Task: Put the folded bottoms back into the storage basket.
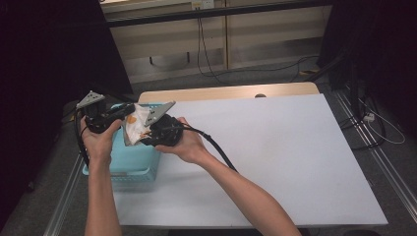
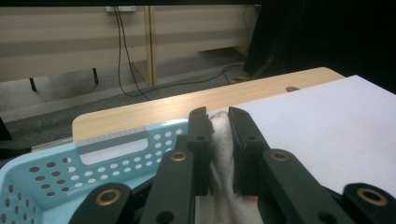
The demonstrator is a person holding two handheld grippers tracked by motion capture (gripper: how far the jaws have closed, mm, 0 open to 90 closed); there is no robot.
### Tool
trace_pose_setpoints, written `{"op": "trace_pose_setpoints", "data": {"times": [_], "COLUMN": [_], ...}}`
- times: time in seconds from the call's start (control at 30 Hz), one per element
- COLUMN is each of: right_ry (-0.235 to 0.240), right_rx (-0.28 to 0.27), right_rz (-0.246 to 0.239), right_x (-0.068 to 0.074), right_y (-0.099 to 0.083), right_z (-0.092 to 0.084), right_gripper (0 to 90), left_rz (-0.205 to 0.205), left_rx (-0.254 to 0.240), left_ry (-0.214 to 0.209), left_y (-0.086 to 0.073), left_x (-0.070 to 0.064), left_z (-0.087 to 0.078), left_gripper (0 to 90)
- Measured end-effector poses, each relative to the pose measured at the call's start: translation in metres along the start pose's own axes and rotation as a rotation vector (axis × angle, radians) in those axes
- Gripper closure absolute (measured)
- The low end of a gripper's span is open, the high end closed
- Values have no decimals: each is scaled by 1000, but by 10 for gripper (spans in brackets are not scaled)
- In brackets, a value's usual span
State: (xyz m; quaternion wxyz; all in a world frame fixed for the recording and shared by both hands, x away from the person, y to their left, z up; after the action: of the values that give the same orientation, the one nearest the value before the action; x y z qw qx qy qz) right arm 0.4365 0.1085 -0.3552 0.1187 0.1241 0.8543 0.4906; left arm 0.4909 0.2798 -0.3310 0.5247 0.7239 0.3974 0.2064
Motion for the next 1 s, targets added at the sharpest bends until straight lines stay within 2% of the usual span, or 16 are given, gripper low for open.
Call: {"op": "trace_pose_setpoints", "data": {"times": [0.27, 0.53, 0.73, 1.0], "right_ry": [2, 16, 24, 33], "right_rx": [3, 1, 3, 12], "right_rz": [-12, -17, -25, -23], "right_x": [3, 9, 13, 14], "right_y": [8, 14, 19, 22], "right_z": [7, 18, 27, 39], "right_gripper": [815, 815, 815, 815], "left_rz": [-8, -24, -27, -57], "left_rx": [-5, -27, -19, -26], "left_ry": [26, 25, 43, 60], "left_y": [-2, -3, -6, -12], "left_x": [9, 16, 23, 33], "left_z": [-8, -17, -21, -26], "left_gripper": [801, 801, 801, 801]}}
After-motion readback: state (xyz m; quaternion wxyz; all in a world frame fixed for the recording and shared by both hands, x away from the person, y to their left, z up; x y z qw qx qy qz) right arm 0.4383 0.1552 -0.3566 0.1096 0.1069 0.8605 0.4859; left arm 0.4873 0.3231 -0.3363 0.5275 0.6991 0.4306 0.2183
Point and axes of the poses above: each handheld gripper's, and its own axes: z roughly forward along the jaws, y roughly out of its top, x roughly to its left, the point moved 4 cm from there along z, roughly forward along the jaws, and after that the axes turned 4 degrees about -y, right-handed, at the moved point
